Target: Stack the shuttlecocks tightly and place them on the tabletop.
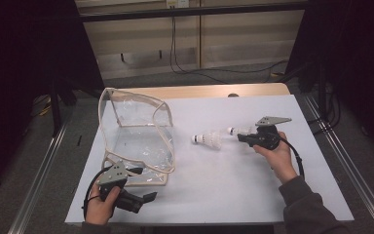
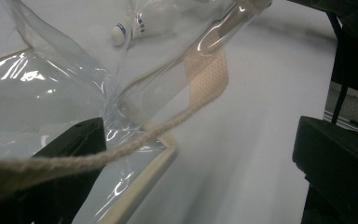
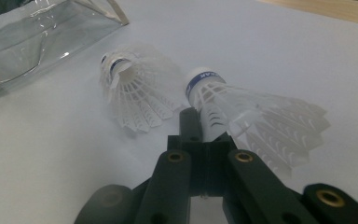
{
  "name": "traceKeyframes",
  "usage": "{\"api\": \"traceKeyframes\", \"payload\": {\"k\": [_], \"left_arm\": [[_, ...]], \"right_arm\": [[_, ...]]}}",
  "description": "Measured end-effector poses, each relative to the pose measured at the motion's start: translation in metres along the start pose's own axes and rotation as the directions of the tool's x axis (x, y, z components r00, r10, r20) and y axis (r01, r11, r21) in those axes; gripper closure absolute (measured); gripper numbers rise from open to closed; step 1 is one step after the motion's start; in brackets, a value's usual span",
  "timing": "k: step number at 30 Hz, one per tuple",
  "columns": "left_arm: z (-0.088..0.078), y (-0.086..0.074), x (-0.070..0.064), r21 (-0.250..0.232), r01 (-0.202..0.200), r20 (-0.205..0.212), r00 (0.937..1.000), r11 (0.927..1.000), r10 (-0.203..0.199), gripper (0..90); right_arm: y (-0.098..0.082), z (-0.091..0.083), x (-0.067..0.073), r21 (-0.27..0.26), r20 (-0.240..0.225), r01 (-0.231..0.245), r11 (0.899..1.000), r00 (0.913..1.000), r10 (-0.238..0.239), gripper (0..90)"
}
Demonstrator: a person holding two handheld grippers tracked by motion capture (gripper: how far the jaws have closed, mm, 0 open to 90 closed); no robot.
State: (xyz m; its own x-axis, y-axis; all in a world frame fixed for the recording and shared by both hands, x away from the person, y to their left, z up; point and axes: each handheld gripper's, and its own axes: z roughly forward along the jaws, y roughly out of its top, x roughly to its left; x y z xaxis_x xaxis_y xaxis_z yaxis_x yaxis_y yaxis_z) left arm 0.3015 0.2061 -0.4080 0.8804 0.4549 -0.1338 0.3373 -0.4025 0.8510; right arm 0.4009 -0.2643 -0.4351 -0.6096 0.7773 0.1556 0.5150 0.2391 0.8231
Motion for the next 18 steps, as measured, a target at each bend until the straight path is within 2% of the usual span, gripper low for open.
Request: {"api": "traceKeyframes", "payload": {"k": [4,10,18], "left_arm": [[0.000,0.000,0.000,0.000,-0.001,-0.003,1.0000,1.0000,0.001,3.0],[0.001,0.001,-0.001,-0.004,-0.002,-0.001,1.0000,1.0000,0.002,3.0],[0.001,0.001,-0.001,-0.001,-0.006,-0.002,1.0000,1.0000,0.006,3.0]], "right_arm": [[0.001,-0.003,0.002,-0.001,0.004,0.016,1.000,0.9999,-0.016,90.0],[0.002,-0.005,0.009,0.001,-0.020,0.039,0.999,0.9991,-0.038,90.0],[0.001,-0.003,0.010,0.005,-0.022,0.031,1.000,0.9993,-0.031,90.0]]}}
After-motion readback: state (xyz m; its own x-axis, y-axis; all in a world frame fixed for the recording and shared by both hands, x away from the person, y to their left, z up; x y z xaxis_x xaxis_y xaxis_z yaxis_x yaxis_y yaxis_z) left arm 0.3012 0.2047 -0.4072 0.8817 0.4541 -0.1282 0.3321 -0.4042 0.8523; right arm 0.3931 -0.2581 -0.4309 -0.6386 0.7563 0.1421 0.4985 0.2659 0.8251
